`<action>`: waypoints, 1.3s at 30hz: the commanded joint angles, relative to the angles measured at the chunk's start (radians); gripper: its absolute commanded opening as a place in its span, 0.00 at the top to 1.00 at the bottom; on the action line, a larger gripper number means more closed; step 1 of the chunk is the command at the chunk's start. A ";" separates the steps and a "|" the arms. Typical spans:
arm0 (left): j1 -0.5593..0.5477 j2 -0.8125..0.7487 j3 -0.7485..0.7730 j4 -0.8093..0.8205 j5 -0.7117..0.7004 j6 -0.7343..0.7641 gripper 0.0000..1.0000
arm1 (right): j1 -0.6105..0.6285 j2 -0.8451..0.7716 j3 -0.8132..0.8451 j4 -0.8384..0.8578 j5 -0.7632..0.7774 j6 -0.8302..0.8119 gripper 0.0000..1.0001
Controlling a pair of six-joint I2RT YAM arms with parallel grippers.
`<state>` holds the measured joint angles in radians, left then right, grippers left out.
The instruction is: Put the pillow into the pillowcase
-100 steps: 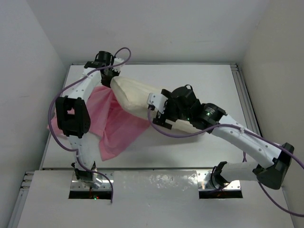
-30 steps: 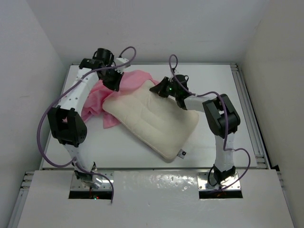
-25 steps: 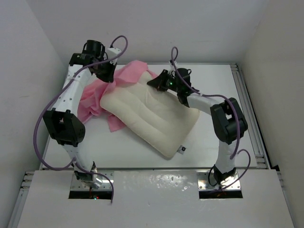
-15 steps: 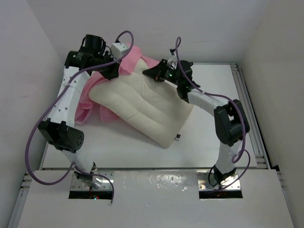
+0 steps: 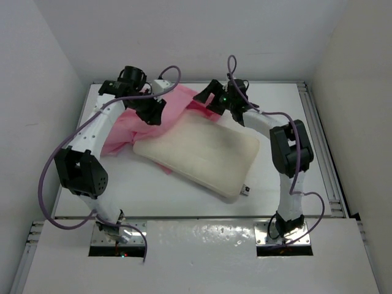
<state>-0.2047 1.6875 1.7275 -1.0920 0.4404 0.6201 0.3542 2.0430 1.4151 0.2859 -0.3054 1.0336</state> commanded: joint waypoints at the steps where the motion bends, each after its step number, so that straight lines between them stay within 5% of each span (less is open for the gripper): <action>1: -0.022 0.021 -0.048 0.271 -0.128 -0.213 0.42 | 0.009 0.019 0.155 -0.253 0.044 -0.212 0.01; 5: 0.007 0.101 0.072 0.247 -0.170 -0.286 0.23 | -0.014 -0.054 0.171 -0.438 0.159 -0.374 0.01; 9: 0.071 0.049 0.067 0.196 -0.134 -0.246 0.23 | 0.021 -0.216 0.029 -0.404 0.186 -0.564 0.01; 11: 0.083 -0.007 -0.021 0.175 -0.143 -0.177 0.54 | 0.054 -0.297 -0.045 -0.402 0.143 -0.716 0.72; 12: 0.087 -0.032 -0.064 0.164 -0.150 -0.160 0.90 | 0.107 -0.320 -0.066 -0.413 0.190 -0.751 1.00; 13: 0.088 -0.052 -0.112 0.165 -0.170 -0.143 1.00 | 0.135 -0.340 -0.089 -0.419 0.201 -0.824 1.00; 14: 0.091 -0.089 -0.202 0.173 -0.180 -0.119 1.00 | 0.164 -0.358 -0.144 -0.415 0.204 -0.869 0.99; 15: 0.096 -0.104 -0.247 0.185 -0.190 -0.114 1.00 | 0.230 -0.392 -0.172 -0.412 0.228 -0.915 0.87; 16: 0.102 -0.113 -0.288 0.208 -0.212 -0.112 1.00 | 0.264 -0.406 -0.200 -0.384 0.238 -0.994 0.61; 17: 0.103 -0.126 -0.324 0.225 -0.221 -0.112 0.97 | 0.299 -0.421 -0.265 -0.357 0.262 -1.020 0.06; 18: 0.106 -0.126 -0.379 0.265 -0.232 -0.112 0.87 | 0.368 -0.449 -0.300 -0.322 0.290 -1.061 0.01; 20: 0.102 -0.127 -0.428 0.347 -0.268 -0.106 0.75 | 0.455 -0.464 -0.381 -0.214 0.339 -1.136 0.01; 21: 0.094 -0.126 -0.463 0.372 -0.284 -0.105 0.60 | 0.480 -0.465 -0.395 -0.191 0.362 -1.165 0.01; 24: 0.087 -0.101 -0.494 0.461 -0.394 -0.120 0.46 | 0.546 -0.414 -0.383 -0.186 0.446 -1.191 0.01; 31: 0.073 -0.032 -0.552 0.625 -0.486 -0.146 0.45 | 0.608 -0.333 -0.406 -0.176 0.407 -1.250 0.01; 37: 0.062 -0.022 -0.542 0.591 -0.382 -0.138 0.79 | 0.653 -0.288 -0.343 -0.231 0.353 -1.235 0.01; 39: 0.059 -0.023 -0.534 0.572 -0.379 -0.135 1.00 | 0.670 -0.274 -0.341 -0.215 0.365 -1.245 0.01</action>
<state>-0.1371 1.6665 1.1797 -0.5343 0.0265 0.4789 0.9974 1.7584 1.0233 0.0402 0.0792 -0.1886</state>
